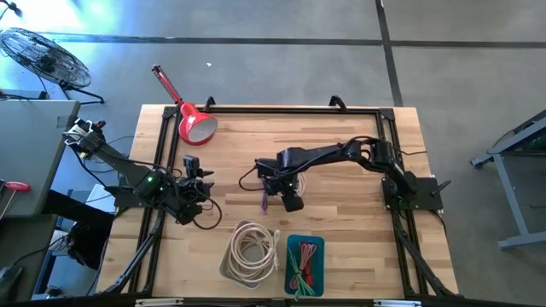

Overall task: Pick & Place USB Port
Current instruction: Put the light brown HDMI cable into the white bin

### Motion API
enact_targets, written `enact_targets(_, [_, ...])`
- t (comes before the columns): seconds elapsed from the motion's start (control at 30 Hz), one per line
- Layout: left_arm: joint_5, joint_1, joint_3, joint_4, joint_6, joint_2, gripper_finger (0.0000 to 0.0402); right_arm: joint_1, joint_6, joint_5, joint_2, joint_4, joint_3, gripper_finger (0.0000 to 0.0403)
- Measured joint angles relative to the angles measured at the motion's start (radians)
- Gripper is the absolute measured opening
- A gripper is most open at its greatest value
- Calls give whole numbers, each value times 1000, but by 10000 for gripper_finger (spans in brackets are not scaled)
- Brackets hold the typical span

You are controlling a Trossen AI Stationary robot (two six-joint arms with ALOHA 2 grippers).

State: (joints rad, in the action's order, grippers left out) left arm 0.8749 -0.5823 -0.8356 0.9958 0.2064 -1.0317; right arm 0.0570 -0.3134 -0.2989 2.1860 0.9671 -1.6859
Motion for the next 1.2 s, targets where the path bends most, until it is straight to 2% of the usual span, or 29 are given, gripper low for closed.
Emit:
enact_targets(0.27, [0,0,0,-2,0,0,173,-1,0,-33,5,-86,18,165])
enact_targets(0.53, [-4,0,0,-4,5,0,173,23,37,-250,5,-289,153,165])
enact_targets(0.67, [-3,0,0,-6,8,0,173,36,51,-311,5,-344,193,159])
enact_targets(0.8, [-3,0,0,-12,8,0,173,35,39,-311,8,-352,194,119])
enact_targets(0.97, [-3,0,0,-28,8,0,173,34,21,-312,9,-352,195,20])
enact_targets(1.2, [-3,0,0,-34,8,0,173,13,22,-288,2,-359,195,7])
